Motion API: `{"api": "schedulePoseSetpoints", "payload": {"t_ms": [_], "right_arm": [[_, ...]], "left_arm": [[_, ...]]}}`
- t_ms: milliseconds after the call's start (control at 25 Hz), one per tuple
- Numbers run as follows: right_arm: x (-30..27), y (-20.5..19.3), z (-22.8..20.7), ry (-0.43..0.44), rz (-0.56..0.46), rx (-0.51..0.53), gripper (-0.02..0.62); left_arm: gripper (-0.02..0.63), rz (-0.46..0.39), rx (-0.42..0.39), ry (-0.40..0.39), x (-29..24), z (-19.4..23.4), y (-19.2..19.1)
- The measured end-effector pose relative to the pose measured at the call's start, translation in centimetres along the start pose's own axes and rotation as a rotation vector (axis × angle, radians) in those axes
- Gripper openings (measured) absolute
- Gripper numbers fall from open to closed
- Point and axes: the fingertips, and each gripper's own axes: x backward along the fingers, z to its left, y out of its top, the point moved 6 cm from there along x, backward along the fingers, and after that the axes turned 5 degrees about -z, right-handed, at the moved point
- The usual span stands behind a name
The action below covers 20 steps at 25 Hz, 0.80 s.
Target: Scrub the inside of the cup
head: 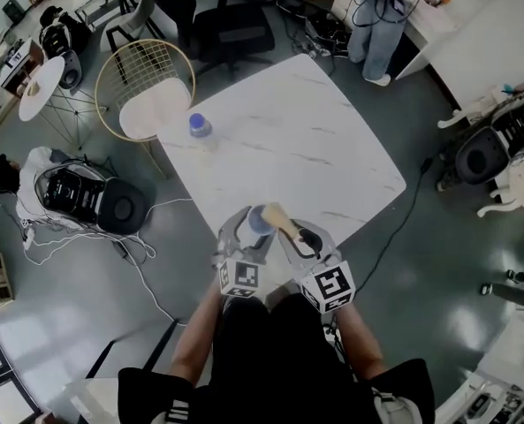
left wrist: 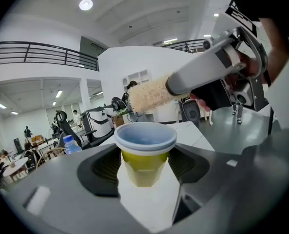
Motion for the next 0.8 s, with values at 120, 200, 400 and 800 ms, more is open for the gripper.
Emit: {"api": "schedulePoseSetpoints", "payload": {"t_ms": [120, 200, 400, 800], "right_arm": [[0.8, -0.5, 1.2, 0.013, 0.024, 0.008, 0.107], [1.3, -0.9, 1.8, 0.019, 0.039, 0.012, 0.107], [1.8, -2.2, 3.1, 0.031, 0.079, 0.025, 0.107], [1.8, -3.8, 2.8, 0.028, 0.191, 0.030, 0.107]], "left_arm": [[0.314, -0.008, -0.021, -0.008, 0.9, -0.8, 0.3], [0.313, -0.012, -0.037, -0.012, 1.4, -1.3, 0.4], [0.313, -0.016, -0.079, -0.028, 2.4, -2.4, -0.1], [0.313, -0.026, -0.208, -0.076, 2.0, -4.3, 0.4]]}}
